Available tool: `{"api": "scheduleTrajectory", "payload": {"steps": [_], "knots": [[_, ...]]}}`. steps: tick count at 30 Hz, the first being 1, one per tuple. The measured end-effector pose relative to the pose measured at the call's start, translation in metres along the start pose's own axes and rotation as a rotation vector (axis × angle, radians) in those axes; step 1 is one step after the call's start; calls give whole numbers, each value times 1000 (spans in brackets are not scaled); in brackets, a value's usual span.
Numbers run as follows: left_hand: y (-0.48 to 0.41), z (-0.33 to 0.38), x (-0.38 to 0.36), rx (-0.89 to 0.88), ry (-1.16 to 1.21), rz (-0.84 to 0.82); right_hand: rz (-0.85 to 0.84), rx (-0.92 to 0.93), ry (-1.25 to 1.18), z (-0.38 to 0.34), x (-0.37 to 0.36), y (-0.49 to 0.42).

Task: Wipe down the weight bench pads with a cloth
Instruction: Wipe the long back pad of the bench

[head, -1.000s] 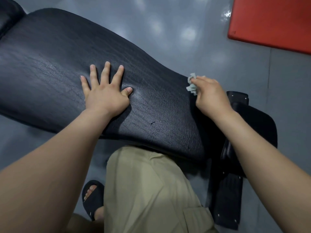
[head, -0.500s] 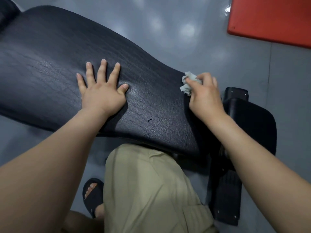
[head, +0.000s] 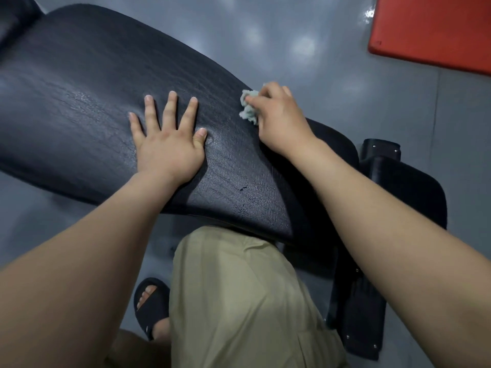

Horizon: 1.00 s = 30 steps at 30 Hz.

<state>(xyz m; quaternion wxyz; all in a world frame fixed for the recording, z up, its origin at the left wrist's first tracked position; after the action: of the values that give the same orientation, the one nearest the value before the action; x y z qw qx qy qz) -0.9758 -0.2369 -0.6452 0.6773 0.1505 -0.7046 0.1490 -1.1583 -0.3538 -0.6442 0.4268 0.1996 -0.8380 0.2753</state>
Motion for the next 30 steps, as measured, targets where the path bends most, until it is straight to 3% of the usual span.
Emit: {"api": "scheduleTrajectory", "payload": {"steps": [3,9,11,15,17,22,25,30], "knots": [[-1,-1,0,-1,-3,-1,-9,77,-81,-16,2,10],[2,-1,-2,-9,-2,32,-275,369,-142,-56,4,101],[2,-1,-2,-8,-4,42,-270,386,-105,-48,6,93],[2,0,-2,-10,-5,42,-17,155,-33,-1,9,51],[3,-1,-2,-4,-10,37,33,36,-25,6,6,47],[2,0,-2,3,1,29,-134,248,-112,-30,8,97],[2,0,-2,7,2,33,-163,254,-42,-13,21,107],[4,1,-1,9,6,47,114,-90,77,55,39,94]]}}
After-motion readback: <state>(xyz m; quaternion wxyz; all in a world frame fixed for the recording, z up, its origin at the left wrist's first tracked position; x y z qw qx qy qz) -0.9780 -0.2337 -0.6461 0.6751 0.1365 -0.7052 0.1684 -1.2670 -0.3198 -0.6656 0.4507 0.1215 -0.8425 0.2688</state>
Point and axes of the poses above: each hand's wrist, its own y-axis away from the middle knuckle, its own x-axis out of the back of the hand, z = x × y, the point moved 4 cm from there along -y, towards the middle knuckle, and after that the axes turned 2 degrees about z, right-handed, at the moved point
